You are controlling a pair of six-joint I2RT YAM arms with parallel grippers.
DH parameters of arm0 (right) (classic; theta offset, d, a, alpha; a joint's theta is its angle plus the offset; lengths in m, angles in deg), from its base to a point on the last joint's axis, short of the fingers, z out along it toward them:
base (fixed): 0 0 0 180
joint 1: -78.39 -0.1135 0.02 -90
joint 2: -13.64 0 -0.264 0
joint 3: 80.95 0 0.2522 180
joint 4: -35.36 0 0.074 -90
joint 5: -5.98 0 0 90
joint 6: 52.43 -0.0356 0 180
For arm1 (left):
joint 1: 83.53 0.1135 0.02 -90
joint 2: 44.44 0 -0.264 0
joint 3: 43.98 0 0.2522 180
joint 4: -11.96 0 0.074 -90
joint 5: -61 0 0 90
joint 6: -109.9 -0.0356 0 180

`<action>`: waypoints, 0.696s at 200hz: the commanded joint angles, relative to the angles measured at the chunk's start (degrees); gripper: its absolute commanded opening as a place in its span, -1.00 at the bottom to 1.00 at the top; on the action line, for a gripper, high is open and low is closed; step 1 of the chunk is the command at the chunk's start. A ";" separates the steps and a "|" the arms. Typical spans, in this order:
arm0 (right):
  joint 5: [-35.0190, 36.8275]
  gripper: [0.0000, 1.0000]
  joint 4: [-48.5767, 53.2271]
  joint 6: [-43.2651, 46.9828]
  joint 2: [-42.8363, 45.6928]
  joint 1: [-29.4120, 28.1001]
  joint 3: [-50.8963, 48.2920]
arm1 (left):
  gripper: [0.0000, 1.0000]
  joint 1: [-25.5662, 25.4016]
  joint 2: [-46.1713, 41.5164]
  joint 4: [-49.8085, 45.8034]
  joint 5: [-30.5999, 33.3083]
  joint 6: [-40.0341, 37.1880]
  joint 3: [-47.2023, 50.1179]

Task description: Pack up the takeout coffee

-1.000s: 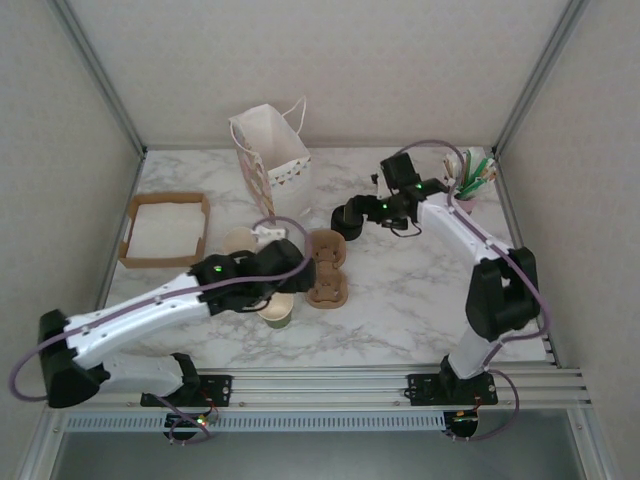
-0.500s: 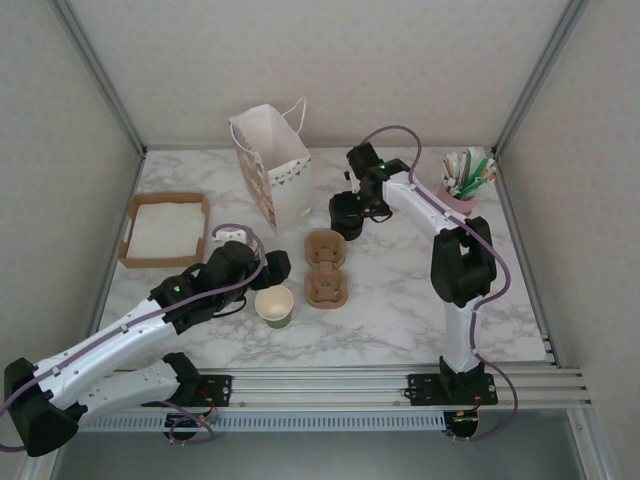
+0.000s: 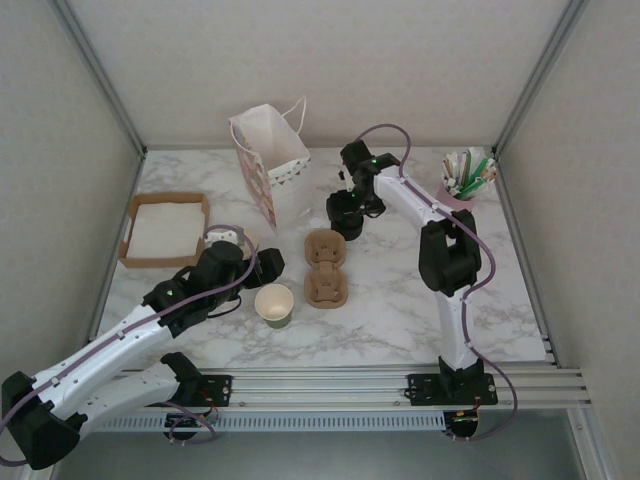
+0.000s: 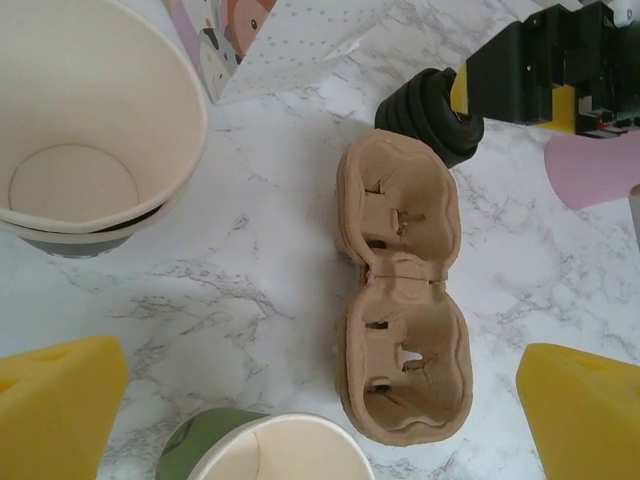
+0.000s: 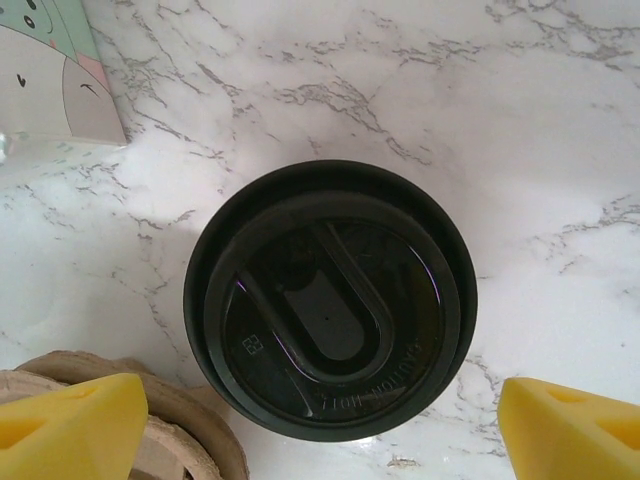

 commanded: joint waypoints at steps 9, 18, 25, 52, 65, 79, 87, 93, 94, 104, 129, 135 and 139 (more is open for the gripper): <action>0.34 0.77 2.88 1.41 -2.19 0.03 3.27 | 0.99 0.96 -1.04 1.35 -1.00 -1.03 0.50; 0.42 0.76 3.24 1.58 -2.75 -0.05 4.11 | 0.99 1.05 -1.00 1.36 -0.98 -1.10 0.51; 0.52 0.76 3.54 1.59 -3.30 0.02 4.70 | 0.99 1.15 -1.00 1.35 -1.11 -1.19 0.52; 0.22 0.77 4.57 1.84 -4.98 -0.03 6.94 | 0.99 1.43 -1.11 1.26 -1.20 -1.36 0.59; 0.08 0.77 4.83 1.85 -5.75 0.02 7.79 | 0.99 1.56 -1.07 1.10 -1.11 -1.42 0.63; -0.08 0.77 5.22 1.90 -6.35 -0.05 8.51 | 0.99 1.58 -1.07 1.16 -1.11 -1.45 0.77; 0.23 0.77 5.28 1.94 -6.64 0.02 8.75 | 0.99 1.66 -1.09 1.14 -1.15 -1.45 0.82; 0.36 0.77 5.28 1.92 -6.81 0.11 8.68 | 0.99 1.67 -1.09 1.14 -1.11 -1.46 0.86; 0.36 0.77 5.28 1.93 -6.79 0.08 8.68 | 0.99 1.67 -1.09 1.16 -1.11 -1.45 0.86; 0.51 0.77 5.14 1.86 -7.00 0.11 8.72 | 0.99 1.68 -1.15 1.11 -1.11 -1.55 0.86; 0.88 0.77 5.06 1.68 -7.52 0.23 8.71 | 0.99 1.78 -1.39 1.01 -1.02 -1.54 1.08; 0.90 0.77 4.94 1.61 -7.50 0.26 8.57 | 0.99 1.76 -1.44 0.95 -1.02 -1.56 1.11; 0.89 0.77 4.84 1.55 -7.51 0.37 8.51 | 0.99 1.83 -1.45 0.98 -1.02 -1.56 1.13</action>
